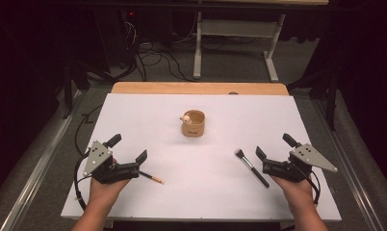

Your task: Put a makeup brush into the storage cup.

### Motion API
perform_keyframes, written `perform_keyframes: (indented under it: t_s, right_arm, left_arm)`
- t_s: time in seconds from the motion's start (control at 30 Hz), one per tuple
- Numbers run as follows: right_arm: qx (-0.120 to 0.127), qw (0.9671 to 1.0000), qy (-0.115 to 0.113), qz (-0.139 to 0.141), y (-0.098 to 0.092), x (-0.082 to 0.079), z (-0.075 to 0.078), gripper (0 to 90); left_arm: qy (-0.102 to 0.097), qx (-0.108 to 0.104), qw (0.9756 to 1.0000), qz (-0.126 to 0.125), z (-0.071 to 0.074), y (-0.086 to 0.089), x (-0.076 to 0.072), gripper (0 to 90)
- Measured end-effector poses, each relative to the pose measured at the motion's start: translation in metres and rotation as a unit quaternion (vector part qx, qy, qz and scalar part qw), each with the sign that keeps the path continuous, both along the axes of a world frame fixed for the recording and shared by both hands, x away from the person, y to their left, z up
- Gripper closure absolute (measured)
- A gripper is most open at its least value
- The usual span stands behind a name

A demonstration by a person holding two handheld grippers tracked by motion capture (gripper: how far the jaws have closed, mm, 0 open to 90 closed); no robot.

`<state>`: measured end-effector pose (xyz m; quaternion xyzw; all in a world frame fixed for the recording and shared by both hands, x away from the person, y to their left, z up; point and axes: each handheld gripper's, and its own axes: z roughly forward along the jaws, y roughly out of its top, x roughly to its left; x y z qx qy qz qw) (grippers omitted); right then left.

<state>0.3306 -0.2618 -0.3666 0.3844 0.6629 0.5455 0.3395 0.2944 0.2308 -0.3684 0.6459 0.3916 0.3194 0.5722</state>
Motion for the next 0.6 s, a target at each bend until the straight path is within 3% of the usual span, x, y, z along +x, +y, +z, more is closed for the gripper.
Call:
perform_keyframes:
  t_s: [0.6]
  right_arm:
    - [-0.001,1.0000,0.005,0.001,-0.0015,0.0004,-0.0026,1.3]
  left_arm:
    - [0.004,0.003,1.0000,0.000,-0.0012,0.0010,0.0001,0.4]
